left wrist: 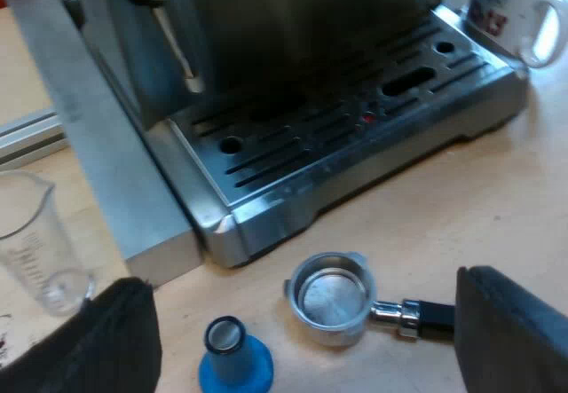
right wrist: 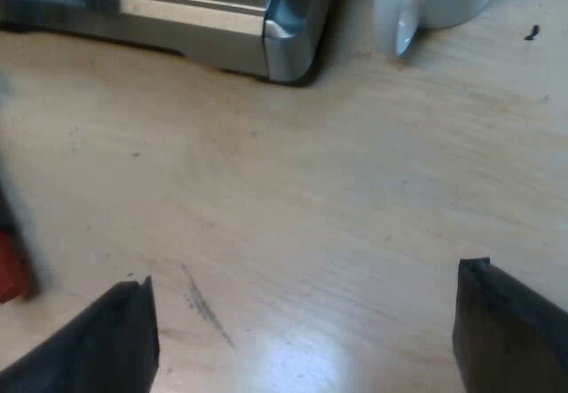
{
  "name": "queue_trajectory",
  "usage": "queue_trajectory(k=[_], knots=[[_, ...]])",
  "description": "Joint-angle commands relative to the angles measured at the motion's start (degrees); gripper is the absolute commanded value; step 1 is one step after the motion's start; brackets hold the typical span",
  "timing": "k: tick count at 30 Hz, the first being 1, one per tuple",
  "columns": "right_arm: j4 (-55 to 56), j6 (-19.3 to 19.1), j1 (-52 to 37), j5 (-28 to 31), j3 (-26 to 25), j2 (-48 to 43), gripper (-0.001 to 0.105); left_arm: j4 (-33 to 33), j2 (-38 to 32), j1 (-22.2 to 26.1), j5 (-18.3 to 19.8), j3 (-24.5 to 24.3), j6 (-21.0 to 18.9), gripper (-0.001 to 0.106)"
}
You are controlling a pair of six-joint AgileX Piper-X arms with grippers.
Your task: Put the handle in the coffee machine
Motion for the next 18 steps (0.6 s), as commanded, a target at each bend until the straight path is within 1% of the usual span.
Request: queue_trajectory(k=[1,4,5,7,8,13,18], knots=[[1.03,-0.65,1.07,-0.57,-1.43,1.01,0.070,-0.23,1.26,-1.83,0.32,-0.39,-0.47,0.070],[2.20,-0.65,4.22,-0.57,-4.18,5.21,0.070,-0.23,3.10,-3.72,1.31,-0.39,-0.09,0.070],[2.81,-0.65,6.94,-0.57,-5.97,8.15,0.070,-0.23,3.69,-4.22,1.55,-0.39,-0.07,0.070],[3.09,-0.65,8.98,-0.57,-6.89,10.06,0.070,-0.23,5.23,-5.47,1.60,-0.39,-0.11,0.070],[3.19,-0.65,10.32,-0.46,-7.45,11.21,0.070,-0.23,6.04,-5.95,1.60,-0.39,0.55,0.070],[3.18,0.96,14.91,0.76,-7.98,14.54,0.070,-0.23,7.71,-6.22,1.60,-0.39,3.02,0.070],[3.18,2.05,17.75,2.01,-7.98,16.89,0.070,-0.23,7.71,-6.22,1.60,-0.39,3.13,0.070]])
